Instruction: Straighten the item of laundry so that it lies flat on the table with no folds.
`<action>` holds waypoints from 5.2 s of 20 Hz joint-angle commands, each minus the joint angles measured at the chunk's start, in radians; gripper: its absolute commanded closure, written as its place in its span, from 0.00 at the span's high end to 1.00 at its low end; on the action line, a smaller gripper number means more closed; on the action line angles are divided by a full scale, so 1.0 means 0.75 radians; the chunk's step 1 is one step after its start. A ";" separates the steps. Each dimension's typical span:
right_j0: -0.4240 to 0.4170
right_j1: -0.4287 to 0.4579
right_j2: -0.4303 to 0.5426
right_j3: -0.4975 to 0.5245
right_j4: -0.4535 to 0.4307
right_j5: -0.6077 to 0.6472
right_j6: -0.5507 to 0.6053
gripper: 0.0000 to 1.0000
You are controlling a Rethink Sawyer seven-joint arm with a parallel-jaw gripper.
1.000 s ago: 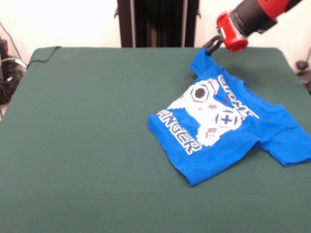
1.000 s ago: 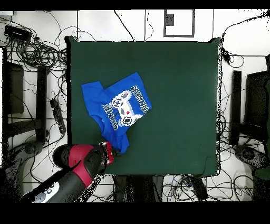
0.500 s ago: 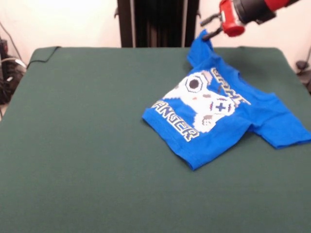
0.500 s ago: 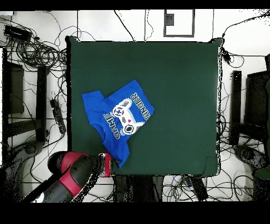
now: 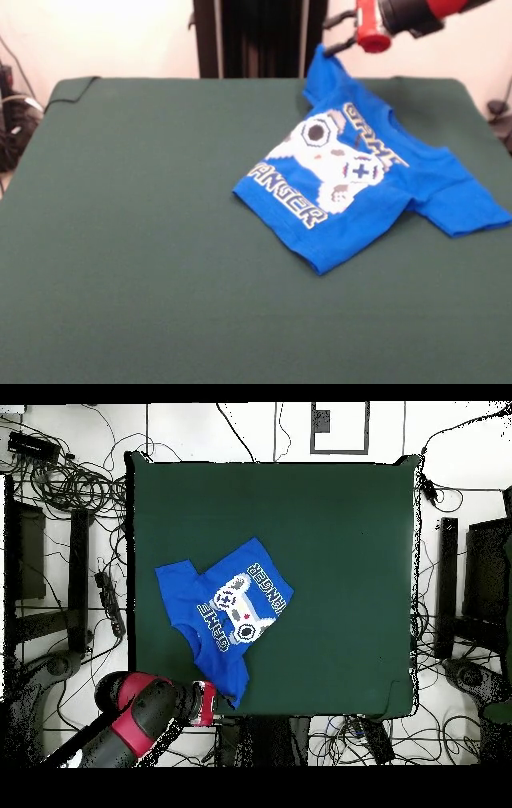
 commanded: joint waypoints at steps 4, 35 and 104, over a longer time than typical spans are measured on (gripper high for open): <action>-0.052 -0.125 0.062 -0.033 0.009 0.093 0.264 1.00; -0.461 -0.470 0.309 -0.285 -0.046 -0.185 -0.011 1.00; -0.981 -0.208 0.639 -1.047 -0.495 -0.363 -0.086 1.00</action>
